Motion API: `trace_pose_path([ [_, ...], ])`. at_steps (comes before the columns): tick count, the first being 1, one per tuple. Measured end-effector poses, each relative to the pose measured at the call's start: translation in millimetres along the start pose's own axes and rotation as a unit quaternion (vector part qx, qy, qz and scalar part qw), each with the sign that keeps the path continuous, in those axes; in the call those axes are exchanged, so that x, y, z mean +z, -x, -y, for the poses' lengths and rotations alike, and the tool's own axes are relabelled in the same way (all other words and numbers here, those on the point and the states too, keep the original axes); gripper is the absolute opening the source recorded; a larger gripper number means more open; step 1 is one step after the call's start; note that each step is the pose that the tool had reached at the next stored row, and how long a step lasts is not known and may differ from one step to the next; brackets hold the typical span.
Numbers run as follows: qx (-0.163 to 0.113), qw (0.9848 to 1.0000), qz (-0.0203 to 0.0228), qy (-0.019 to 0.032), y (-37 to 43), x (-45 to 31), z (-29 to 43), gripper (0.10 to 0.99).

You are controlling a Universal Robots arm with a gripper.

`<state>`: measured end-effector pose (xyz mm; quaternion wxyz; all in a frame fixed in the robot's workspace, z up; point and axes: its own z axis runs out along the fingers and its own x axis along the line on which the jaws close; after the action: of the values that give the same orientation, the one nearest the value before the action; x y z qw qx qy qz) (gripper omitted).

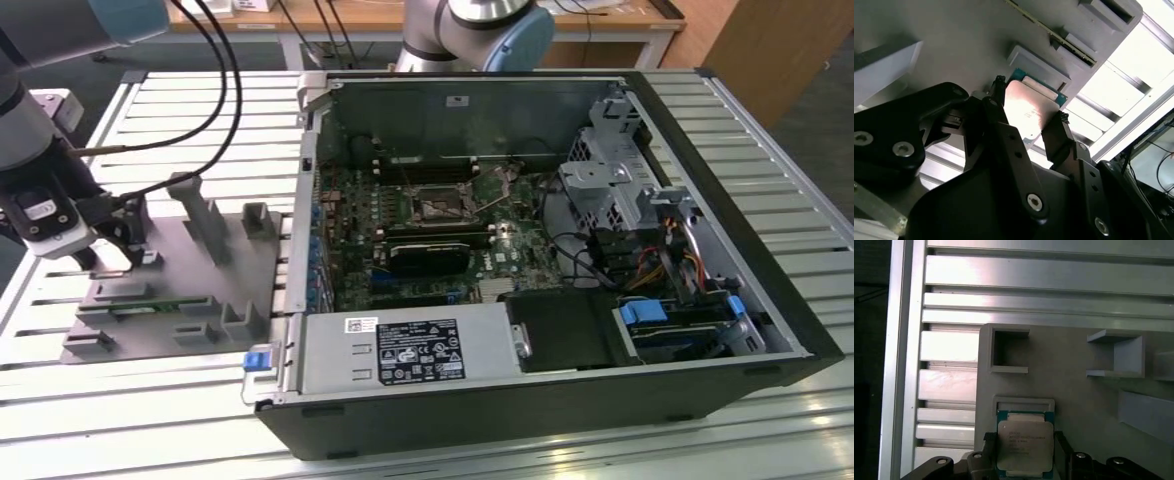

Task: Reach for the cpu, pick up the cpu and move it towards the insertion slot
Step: 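Pick up the cpu and move it towards the insertion slot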

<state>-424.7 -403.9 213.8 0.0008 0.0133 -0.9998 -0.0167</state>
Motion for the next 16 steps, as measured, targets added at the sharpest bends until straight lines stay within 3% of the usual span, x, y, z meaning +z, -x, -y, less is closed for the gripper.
trace_pose_path([
  [7,0.000,1.0000,0.0000,0.0000,0.0,-11.0,-0.4,0.541],
  [16,0.000,1.0000,0.0000,0.0000,0.0,-17.3,-0.6,0.541],
])
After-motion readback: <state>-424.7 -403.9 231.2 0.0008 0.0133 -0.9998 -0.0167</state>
